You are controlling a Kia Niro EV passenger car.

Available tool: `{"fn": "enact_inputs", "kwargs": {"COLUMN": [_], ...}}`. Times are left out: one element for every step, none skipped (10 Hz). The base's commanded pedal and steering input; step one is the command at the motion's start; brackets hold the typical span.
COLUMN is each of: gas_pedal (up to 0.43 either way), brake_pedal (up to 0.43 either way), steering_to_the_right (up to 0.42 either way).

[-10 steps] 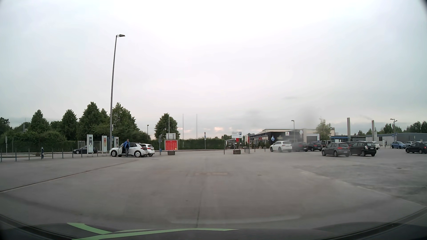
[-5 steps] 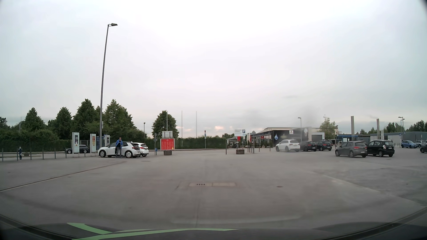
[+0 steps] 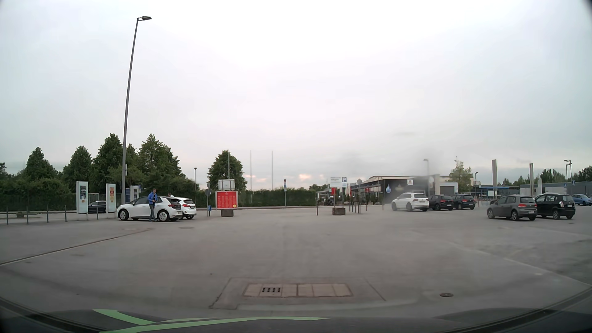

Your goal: Follow the waypoints while adhering to traffic rules and regulations

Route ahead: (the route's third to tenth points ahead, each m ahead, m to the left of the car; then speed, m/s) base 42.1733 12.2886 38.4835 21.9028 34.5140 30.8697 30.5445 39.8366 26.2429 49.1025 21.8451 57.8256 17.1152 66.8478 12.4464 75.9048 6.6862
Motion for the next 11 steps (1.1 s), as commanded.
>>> {"fn": "enact_inputs", "kwargs": {"gas_pedal": [0.028,0.039,0.039,0.039,0.039,0.039,0.039,0.039,0.039,0.028,0.028], "brake_pedal": [0.000,0.000,0.000,0.000,0.000,0.000,0.000,0.000,0.000,0.000,0.000], "steering_to_the_right": [-0.006,-0.006,-0.005,-0.005,-0.005,-0.005,-0.005,-0.005,-0.005,-0.005,-0.005]}}
